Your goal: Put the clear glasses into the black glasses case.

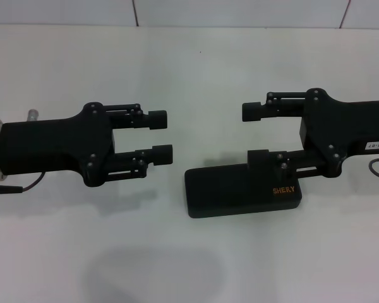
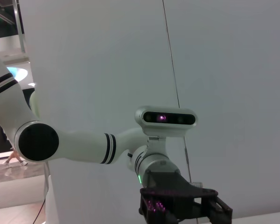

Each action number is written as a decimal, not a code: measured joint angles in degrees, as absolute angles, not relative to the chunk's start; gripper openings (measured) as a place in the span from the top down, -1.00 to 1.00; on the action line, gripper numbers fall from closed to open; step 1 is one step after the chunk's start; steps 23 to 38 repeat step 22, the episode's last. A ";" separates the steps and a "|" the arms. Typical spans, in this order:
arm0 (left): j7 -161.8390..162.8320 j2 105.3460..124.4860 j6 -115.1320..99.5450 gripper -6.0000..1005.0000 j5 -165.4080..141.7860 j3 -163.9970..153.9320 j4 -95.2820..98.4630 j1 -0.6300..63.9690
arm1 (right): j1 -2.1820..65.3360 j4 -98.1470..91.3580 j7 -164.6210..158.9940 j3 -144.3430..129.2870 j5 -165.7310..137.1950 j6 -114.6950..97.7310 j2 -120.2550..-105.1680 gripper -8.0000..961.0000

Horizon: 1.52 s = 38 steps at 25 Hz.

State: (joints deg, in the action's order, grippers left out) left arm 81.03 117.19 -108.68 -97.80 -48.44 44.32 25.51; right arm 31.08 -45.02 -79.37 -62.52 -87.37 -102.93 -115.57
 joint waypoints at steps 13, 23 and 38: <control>80.60 117.37 -108.32 -0.20 -97.74 -48.25 44.23 25.39 | 30.67 -44.82 -79.30 -62.58 -87.36 -103.82 -115.57 -0.51; 80.59 117.50 -108.19 -0.20 -97.79 -48.24 44.21 25.02 | 30.41 -44.57 -79.05 -62.58 -87.36 -104.71 -115.57 -0.51; 80.59 117.50 -108.19 -0.20 -97.79 -48.24 44.21 25.02 | 30.41 -44.57 -79.05 -62.58 -87.36 -104.71 -115.57 -0.51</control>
